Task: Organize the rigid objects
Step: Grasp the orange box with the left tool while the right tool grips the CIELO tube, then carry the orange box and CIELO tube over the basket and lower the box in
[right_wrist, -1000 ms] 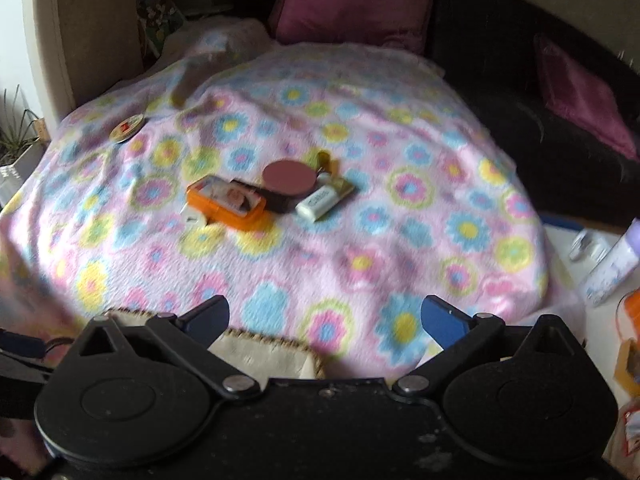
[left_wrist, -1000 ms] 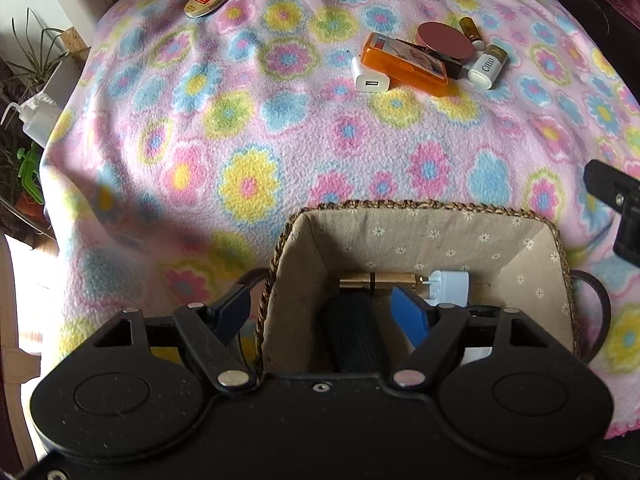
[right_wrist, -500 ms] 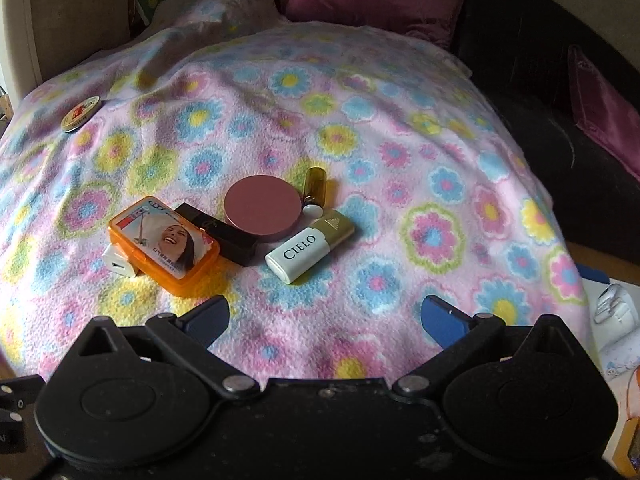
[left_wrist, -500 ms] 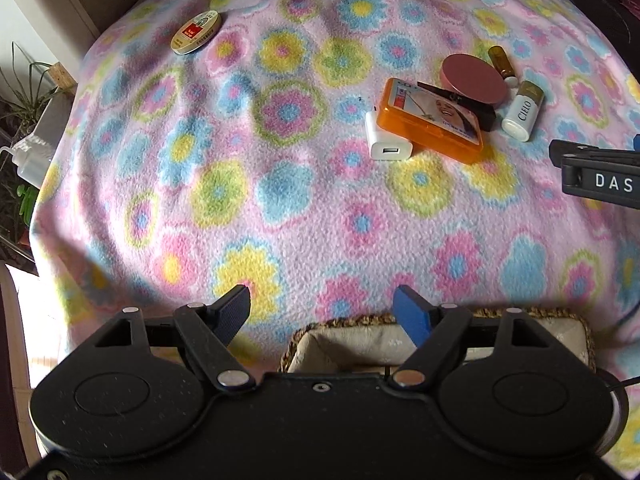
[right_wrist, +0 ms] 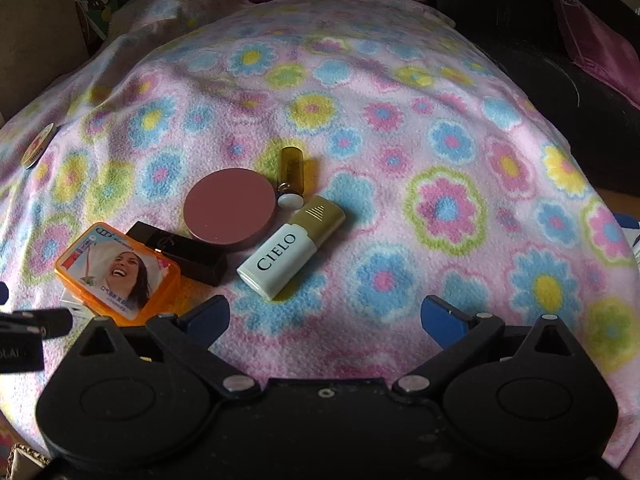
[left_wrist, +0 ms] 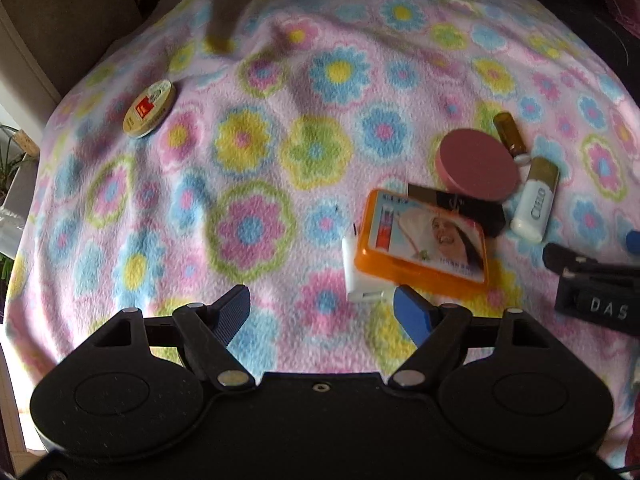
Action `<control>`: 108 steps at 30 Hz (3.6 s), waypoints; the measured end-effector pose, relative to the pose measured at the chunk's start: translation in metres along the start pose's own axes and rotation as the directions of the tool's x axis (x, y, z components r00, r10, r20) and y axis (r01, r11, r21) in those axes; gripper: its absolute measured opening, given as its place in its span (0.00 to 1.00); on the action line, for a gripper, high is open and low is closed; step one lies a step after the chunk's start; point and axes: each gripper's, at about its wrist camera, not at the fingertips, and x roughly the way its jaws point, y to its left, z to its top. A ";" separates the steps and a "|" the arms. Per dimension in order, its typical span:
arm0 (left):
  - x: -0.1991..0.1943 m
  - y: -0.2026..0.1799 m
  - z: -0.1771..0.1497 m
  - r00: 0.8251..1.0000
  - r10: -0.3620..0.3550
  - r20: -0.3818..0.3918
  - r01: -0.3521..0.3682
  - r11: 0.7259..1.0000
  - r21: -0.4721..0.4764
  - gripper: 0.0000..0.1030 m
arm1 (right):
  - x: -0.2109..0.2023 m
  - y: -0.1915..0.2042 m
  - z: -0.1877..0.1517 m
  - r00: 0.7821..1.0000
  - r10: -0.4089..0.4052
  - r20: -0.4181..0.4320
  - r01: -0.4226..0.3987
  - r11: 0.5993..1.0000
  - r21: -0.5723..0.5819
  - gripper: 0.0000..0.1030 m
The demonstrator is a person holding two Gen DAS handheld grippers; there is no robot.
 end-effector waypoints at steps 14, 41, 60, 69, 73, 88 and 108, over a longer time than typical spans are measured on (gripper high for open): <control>0.022 -0.047 0.018 0.995 -0.103 -0.008 0.104 0.986 0.133 0.84 | 0.015 -0.032 0.004 0.997 -0.021 -0.077 0.032 0.989 0.145 0.99; 0.001 0.000 0.005 0.992 -0.114 -0.046 0.113 0.994 -0.010 0.82 | 0.054 -0.001 0.041 0.961 0.269 -0.055 -0.253 0.786 -0.564 0.91; -0.062 0.019 -0.058 0.989 -0.138 -0.049 0.136 0.989 -0.056 0.82 | -0.052 -0.005 -0.004 0.973 0.205 -0.108 -0.213 0.974 -0.079 0.84; -0.100 0.017 -0.118 0.990 -0.132 -0.051 0.130 0.990 -0.045 0.82 | -0.148 0.000 -0.082 0.981 0.174 -0.089 -0.171 0.985 0.035 0.84; -0.115 0.016 -0.145 0.990 -0.136 -0.045 0.134 0.990 -0.037 0.82 | -0.174 0.006 -0.115 0.980 0.170 -0.102 -0.165 0.985 0.056 0.84; -0.119 0.016 -0.176 0.990 -0.129 -0.053 0.125 0.990 -0.066 0.82 | -0.213 0.030 -0.165 0.993 0.069 -0.092 -0.070 0.997 -0.013 0.84; -0.094 0.012 -0.183 0.981 -0.061 -0.186 0.049 0.996 -0.069 0.81 | -0.195 0.044 -0.169 0.985 0.027 -0.168 -0.044 0.994 -0.098 0.85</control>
